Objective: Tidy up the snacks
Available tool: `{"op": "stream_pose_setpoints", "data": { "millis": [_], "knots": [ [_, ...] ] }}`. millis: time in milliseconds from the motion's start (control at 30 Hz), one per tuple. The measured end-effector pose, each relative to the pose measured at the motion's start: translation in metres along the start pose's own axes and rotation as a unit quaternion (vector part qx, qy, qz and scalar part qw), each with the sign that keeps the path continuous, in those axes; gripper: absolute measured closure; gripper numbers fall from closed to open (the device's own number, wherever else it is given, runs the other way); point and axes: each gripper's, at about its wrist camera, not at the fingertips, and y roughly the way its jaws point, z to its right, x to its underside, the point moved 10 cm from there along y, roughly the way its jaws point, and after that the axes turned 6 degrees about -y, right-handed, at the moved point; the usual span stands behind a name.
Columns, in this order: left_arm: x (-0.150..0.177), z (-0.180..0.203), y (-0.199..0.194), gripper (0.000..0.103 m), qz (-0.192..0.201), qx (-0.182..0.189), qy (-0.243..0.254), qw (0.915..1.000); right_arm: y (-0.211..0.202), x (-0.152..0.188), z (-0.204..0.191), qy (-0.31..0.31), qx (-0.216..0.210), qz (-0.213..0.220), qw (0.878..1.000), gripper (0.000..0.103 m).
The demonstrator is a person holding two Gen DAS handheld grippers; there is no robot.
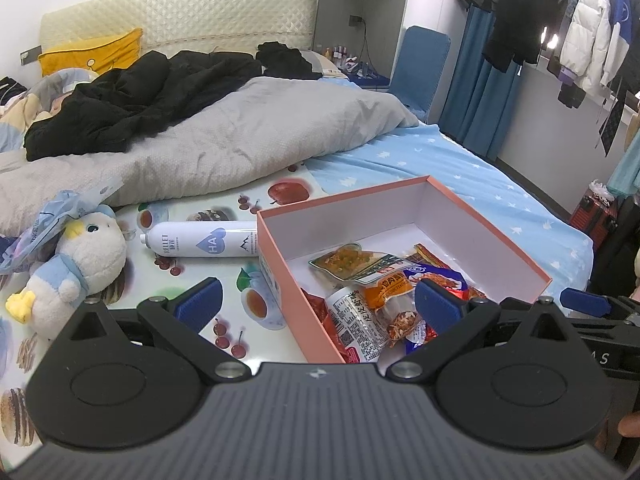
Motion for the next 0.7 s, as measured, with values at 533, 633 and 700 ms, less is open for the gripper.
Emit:
{"op": "stream_pose_setpoints", "data": {
  "millis": [533,633,700],
  "knots": [
    [-0.0015,-0.0011,0.0016,0.0,0.002,-0.005,-0.004,1.0,-0.0011,-0.0008,0.0011,-0.002,0.0,0.004,1.0,0.0],
    [-0.0014,-0.0006,0.0013,0.0,0.003,-0.005,-0.004,1.0,-0.0018,-0.0002,0.0011,-0.002,0.0,0.002,1.0,0.0],
    [-0.0013,-0.0005,0.0012,0.0,0.002,-0.005,-0.004,1.0,-0.0025,-0.0001,0.0007,-0.002,0.001,0.002,1.0,0.0]
  ]
}}
